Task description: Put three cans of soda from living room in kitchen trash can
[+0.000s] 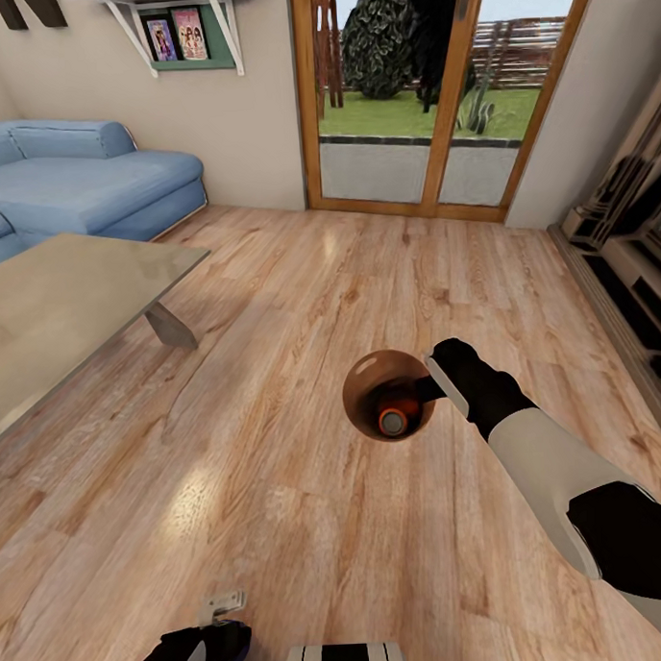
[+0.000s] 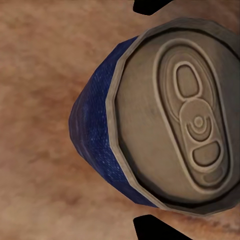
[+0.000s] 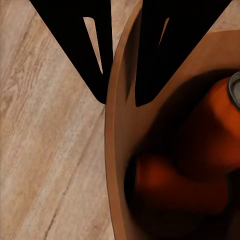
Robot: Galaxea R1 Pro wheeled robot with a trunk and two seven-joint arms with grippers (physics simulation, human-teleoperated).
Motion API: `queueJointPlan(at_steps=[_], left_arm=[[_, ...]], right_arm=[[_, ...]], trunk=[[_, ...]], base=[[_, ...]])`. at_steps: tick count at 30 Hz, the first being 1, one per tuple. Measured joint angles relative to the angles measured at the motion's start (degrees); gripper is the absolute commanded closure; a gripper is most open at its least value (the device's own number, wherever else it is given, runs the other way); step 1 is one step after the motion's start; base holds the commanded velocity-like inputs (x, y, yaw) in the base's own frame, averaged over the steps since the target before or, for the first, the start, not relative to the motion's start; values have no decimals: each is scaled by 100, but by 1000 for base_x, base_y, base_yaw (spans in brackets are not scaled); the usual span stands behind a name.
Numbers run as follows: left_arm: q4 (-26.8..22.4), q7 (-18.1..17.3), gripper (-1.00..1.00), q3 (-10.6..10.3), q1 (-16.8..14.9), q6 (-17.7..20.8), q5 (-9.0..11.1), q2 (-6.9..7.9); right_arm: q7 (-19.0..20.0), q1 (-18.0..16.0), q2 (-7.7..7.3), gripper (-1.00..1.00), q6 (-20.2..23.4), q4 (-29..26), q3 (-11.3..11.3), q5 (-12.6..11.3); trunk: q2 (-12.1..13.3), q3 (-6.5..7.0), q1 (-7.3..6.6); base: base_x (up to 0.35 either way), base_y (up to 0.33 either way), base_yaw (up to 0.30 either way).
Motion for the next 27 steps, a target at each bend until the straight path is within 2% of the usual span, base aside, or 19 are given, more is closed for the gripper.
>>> queueJointPlan(at_steps=[5, 6, 24, 27], left_arm=[[1, -3, -100, 0, 0, -3, 9, 0], [1, -3, 100, 0, 0, -3, 12, 0], [-4, -57, 100, -2, -7, 13, 27, 9], [2, -51, 100, 0, -4, 13, 23, 9]], right_arm=[[0, 0, 1, 100, 0, -2, 0, -2], [0, 0, 1, 100, 0, -2, 0, -1], [1, 8, 1, 100, 0, -3, 0, -12], [3, 6, 1, 100, -1, -5, -1, -24]], trunk=[[0, 0, 0], [0, 0, 0], [0, 1, 0], [3, 66, -9]], base=[[0, 0, 0], [0, 0, 0], [-33, 0, 0], [-20, 0, 0]])
